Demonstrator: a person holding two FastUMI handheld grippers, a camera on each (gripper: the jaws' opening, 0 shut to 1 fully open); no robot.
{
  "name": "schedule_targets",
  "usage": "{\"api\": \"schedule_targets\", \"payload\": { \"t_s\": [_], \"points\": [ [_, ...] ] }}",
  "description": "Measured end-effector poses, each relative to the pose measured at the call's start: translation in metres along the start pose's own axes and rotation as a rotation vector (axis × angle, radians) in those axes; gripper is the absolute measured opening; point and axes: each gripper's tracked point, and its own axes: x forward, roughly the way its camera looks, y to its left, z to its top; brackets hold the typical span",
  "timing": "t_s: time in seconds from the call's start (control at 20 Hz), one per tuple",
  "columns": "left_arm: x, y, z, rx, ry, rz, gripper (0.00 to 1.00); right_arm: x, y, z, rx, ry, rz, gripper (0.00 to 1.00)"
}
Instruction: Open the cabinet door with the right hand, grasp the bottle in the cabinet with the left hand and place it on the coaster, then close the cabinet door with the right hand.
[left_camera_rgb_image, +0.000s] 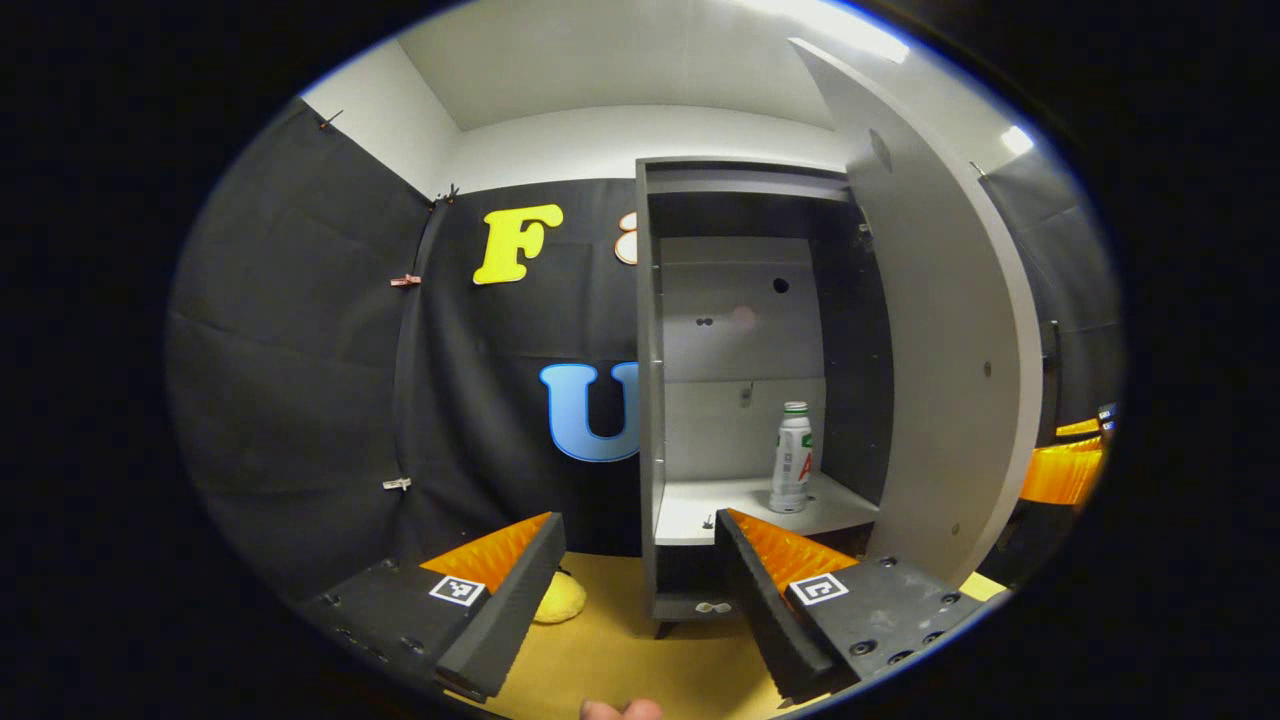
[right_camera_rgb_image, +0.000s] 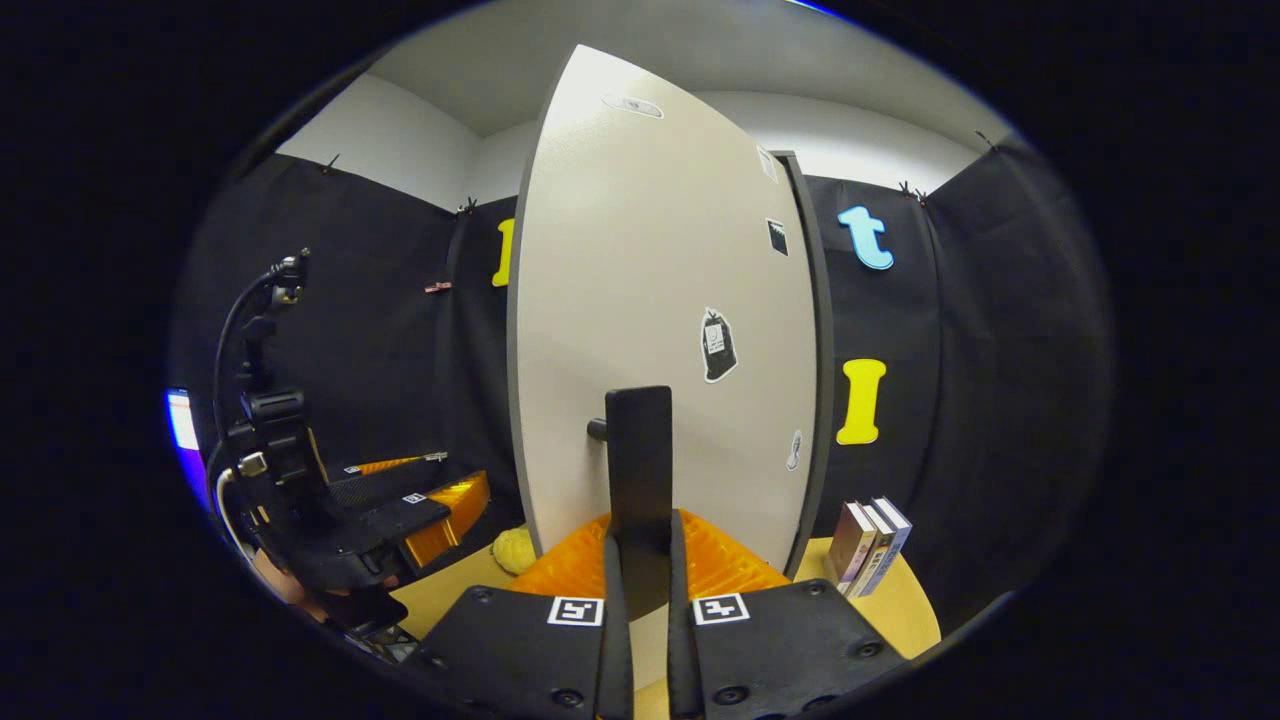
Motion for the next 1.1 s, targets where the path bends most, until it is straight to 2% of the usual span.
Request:
{"api": "schedule_targets", "payload": {
  "t_s": [0.35,0.65,0.7,0.8,0.85,0.9,1.1],
  "points": [
    [-0.004,-0.064,0.007,0.003,-0.015,-0.044,0.94,-0.033,-0.056,0.002,0.005,-0.006,-0.089,0.17],
    [-0.005,-0.113,0.013,-0.009,-0.012,-0.051,0.95,-0.042,-0.107,0.002,0.021,0.005,-0.152,0.17],
    [-0.004,-0.121,0.014,-0.008,-0.007,-0.053,0.93,-0.043,-0.114,0.002,0.03,0.004,-0.15,0.14],
    [0.002,-0.137,0.015,0.0,-0.003,-0.063,0.95,-0.045,-0.108,0.0,0.061,0.01,-0.099,0.11],
    [0.007,-0.145,0.014,0.003,0.001,-0.069,0.92,-0.048,-0.105,-0.001,0.057,0.014,-0.083,0.11],
    [0.012,-0.152,0.012,0.003,0.005,-0.075,0.94,-0.05,-0.107,-0.003,0.039,0.019,-0.073,0.11],
    [0.037,-0.18,0.002,-0.019,0.021,-0.113,0.95,-0.066,-0.108,-0.01,0.025,0.022,-0.084,0.11]
  ]
}}
